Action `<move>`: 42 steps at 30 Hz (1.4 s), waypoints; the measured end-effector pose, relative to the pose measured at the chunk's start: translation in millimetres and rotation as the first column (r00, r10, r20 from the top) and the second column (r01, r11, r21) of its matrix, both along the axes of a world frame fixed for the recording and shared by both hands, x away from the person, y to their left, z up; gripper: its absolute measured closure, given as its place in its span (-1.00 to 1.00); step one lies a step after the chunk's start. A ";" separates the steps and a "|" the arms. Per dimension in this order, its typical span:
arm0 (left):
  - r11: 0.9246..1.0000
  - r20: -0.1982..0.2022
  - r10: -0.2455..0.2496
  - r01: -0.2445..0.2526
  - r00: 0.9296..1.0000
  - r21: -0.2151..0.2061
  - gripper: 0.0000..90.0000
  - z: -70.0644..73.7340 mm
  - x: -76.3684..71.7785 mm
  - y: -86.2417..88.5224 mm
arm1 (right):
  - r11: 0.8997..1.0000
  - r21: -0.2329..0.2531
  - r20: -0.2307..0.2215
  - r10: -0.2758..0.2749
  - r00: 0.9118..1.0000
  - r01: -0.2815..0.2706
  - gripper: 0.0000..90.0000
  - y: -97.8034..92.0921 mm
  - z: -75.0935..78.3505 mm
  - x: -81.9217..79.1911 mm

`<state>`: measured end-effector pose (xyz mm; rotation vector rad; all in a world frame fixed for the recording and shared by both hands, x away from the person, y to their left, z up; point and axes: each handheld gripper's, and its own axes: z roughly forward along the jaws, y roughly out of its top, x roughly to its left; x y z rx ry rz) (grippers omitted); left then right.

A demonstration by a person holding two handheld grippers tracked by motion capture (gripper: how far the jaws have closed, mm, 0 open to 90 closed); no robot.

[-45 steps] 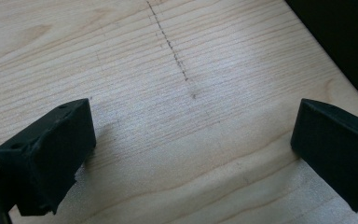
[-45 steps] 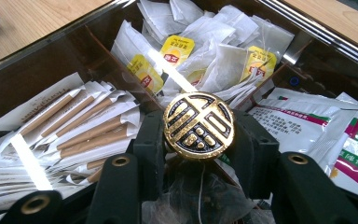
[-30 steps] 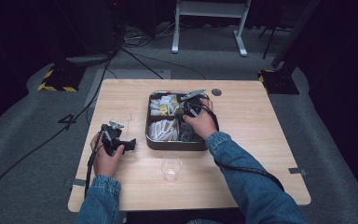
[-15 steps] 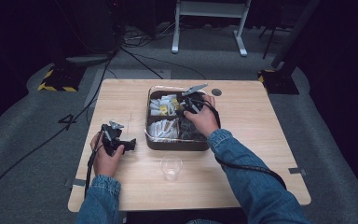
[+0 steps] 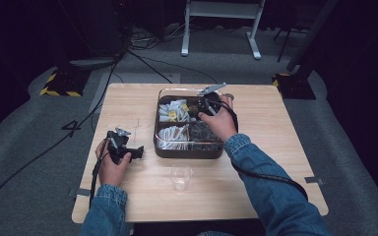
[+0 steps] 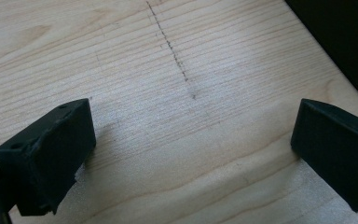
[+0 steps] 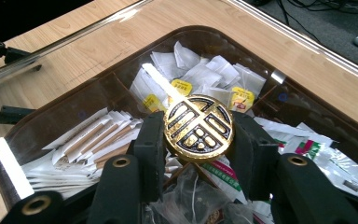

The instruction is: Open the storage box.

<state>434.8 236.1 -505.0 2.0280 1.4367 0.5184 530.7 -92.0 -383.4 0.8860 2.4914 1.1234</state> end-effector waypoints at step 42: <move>1.000 -0.003 -0.001 0.001 1.000 -0.003 -1.00 0.1 0.2 -0.2 | 0.993 0.033 0.035 -0.113 0.993 0.112 0.30 -111.0 28.5 -6.8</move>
